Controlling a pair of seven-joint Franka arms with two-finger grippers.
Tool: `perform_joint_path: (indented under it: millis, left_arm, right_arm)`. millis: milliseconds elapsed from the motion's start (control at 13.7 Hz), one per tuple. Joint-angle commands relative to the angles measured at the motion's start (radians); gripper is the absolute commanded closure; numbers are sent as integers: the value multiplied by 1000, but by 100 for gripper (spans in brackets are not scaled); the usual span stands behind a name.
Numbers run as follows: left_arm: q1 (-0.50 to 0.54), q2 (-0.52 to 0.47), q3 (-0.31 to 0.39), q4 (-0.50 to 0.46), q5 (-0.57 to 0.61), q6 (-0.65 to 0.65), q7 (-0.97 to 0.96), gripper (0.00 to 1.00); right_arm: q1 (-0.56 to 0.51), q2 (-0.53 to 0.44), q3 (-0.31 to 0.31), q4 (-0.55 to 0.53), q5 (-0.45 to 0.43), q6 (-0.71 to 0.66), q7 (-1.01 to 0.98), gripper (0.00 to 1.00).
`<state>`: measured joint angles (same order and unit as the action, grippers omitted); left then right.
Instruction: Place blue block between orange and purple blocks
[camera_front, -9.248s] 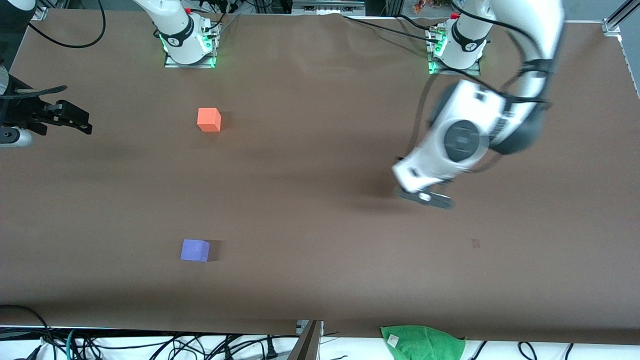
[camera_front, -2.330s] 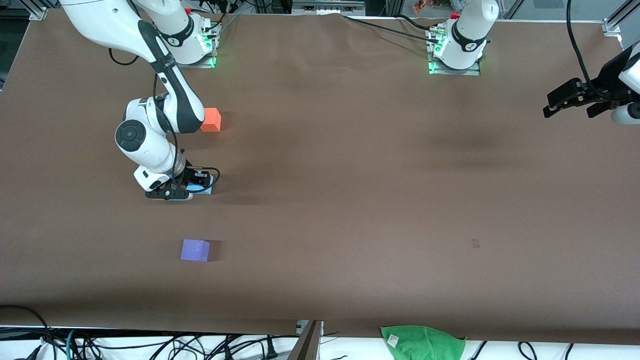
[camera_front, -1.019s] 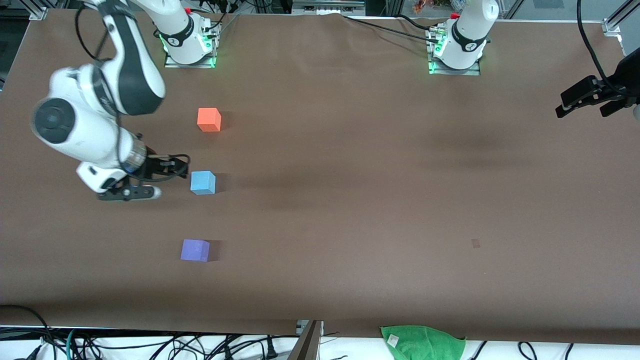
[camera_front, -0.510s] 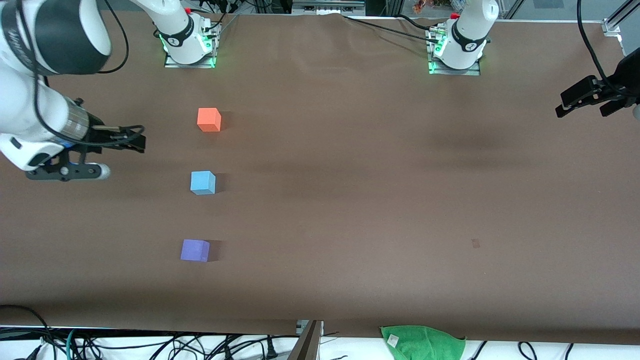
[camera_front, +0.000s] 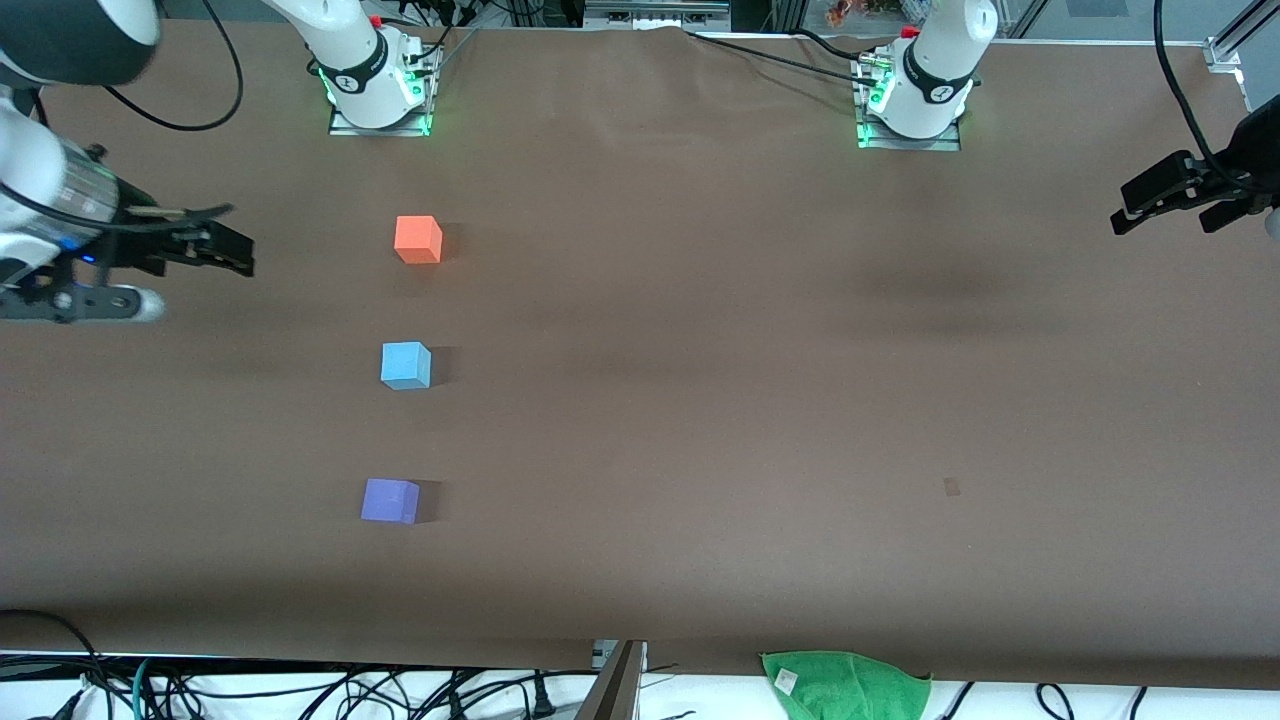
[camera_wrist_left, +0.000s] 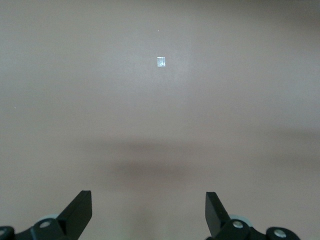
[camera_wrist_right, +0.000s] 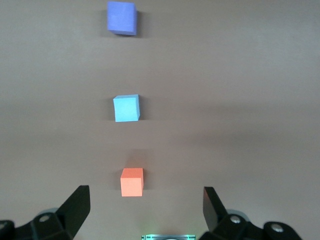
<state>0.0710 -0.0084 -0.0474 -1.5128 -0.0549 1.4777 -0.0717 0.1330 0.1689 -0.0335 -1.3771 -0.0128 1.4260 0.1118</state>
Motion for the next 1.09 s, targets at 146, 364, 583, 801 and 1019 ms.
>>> perform_joint_path:
  millis: [146,364,583,801,1019]
  left_arm:
    - [3,10,-2,29,9,-22,-5,0]
    - [3,10,-3,29,9,-22,-5,0]
    - [3,10,-2,29,9,-22,-5,0]
    - [1,11,-8,22,9,-27,-5,0]
    - [1,13,-9,26,9,-30,-5,0]
  right_arm:
    - [-75,-179,47,-172,-9,51,-10,0]
    - [-87,-177,78,-174,-38,48,-58,0]
    - [-82,-151,75,-151,-42,47,-104,0]
    - [-81,-132,75,-131,-44,47,-107,0]
    - [-85,-127,72,-131,-44,45,-107,0]
